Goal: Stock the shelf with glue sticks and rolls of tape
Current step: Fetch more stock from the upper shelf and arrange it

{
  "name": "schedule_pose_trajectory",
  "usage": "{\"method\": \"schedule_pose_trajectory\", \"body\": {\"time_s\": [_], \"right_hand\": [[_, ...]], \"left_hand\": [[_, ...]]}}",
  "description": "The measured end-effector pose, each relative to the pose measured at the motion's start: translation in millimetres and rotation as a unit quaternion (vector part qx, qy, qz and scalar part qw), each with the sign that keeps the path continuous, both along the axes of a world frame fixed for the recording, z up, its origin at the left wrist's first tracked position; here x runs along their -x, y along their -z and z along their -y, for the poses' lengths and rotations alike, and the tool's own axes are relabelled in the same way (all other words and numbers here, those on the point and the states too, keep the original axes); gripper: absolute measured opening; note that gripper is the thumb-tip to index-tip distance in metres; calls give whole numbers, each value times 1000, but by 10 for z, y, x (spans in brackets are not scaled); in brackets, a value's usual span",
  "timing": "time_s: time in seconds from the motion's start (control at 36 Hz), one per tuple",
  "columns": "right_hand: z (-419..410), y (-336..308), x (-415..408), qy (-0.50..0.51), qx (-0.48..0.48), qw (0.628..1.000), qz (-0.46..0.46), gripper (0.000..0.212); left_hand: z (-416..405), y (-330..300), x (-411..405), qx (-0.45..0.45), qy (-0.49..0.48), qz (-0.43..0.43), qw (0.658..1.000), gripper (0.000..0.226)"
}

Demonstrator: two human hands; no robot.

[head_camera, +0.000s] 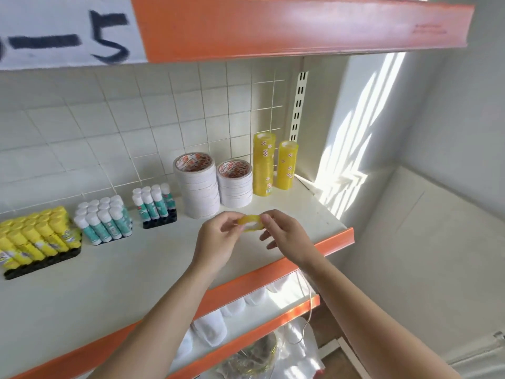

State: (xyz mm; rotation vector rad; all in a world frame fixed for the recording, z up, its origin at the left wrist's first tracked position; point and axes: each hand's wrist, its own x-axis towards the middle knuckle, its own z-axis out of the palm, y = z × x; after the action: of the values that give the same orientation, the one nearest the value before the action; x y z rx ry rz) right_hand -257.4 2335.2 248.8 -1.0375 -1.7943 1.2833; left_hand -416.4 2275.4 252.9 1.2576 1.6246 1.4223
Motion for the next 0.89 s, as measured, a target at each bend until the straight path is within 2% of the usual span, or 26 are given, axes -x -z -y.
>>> {"method": "schedule_pose_trajectory", "body": {"time_s": [0.17, 0.36, 0.53, 0.64, 0.75, 0.89], "right_hand": [[-297, -145, -328, -48, -19, 999, -10, 16], [-561, -234, -494, -73, -55, 996, 8, 11], [-788, -160, -527, 7, -196, 978, 63, 17], [-969, -134, -554, 74, -269, 956, 92, 21], [-1199, -232, -526, 137, -300, 940, 92, 21], [-1488, -415, -449, 172, -307, 929, 113, 20]], "left_hand": [[-309, -54, -255, -37, -13, -66, 997, 26], [-516, -96, -367, -64, -2, -72, 995, 30], [-660, -24, -449, -63, -24, -149, 987, 38], [-689, 175, -450, -43, 2, -259, 965, 36], [-694, 372, -444, -8, 28, -367, 930, 30], [-723, 531, -470, 45, 40, -430, 901, 29]]}}
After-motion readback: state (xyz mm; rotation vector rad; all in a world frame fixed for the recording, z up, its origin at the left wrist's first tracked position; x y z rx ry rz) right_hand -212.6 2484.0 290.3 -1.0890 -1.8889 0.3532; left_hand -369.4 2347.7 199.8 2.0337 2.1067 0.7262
